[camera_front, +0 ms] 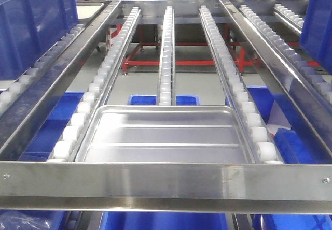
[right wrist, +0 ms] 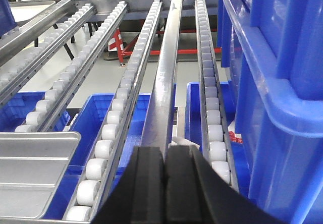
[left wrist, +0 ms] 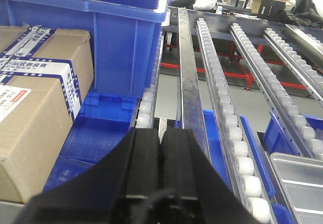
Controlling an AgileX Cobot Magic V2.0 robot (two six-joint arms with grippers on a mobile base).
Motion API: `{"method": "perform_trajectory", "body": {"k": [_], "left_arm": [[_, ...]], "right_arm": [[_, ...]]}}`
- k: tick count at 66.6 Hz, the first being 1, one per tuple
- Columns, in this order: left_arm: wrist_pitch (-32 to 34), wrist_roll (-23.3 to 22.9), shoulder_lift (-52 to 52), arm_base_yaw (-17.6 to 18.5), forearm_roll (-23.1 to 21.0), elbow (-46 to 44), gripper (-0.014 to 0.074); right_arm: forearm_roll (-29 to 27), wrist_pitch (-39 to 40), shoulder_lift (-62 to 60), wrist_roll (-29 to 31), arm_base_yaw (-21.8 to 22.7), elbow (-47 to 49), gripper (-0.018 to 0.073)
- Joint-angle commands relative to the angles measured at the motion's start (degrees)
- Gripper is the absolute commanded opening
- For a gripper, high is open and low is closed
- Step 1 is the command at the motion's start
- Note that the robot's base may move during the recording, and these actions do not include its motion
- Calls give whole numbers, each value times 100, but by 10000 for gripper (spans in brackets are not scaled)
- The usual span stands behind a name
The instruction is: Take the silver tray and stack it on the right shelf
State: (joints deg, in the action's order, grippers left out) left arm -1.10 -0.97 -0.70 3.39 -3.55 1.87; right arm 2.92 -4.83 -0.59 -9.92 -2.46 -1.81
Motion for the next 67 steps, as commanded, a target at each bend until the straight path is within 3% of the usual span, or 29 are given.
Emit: {"method": "perform_trajectory", "body": {"k": [1, 43, 52, 60, 67], "left_arm": [[481, 10, -80, 40, -38, 132, -90], [573, 10, -80, 40, -38, 120, -89], [502, 10, 50, 40, -20, -254, -89], [-245, 10, 494, 40, 426, -1172, -89], [-965, 19, 1183, 40, 654, -2085, -89]], "right_arm": [[49, 483, -110, -6, -6, 10, 49], [49, 598, -110, -6, -6, 10, 49], [-83, 804, -32, -56, -21, 45, 49], [-120, 617, 436, -64, -87, 517, 49], [-34, -150, 1112, 105, -128, 1345, 49]]}}
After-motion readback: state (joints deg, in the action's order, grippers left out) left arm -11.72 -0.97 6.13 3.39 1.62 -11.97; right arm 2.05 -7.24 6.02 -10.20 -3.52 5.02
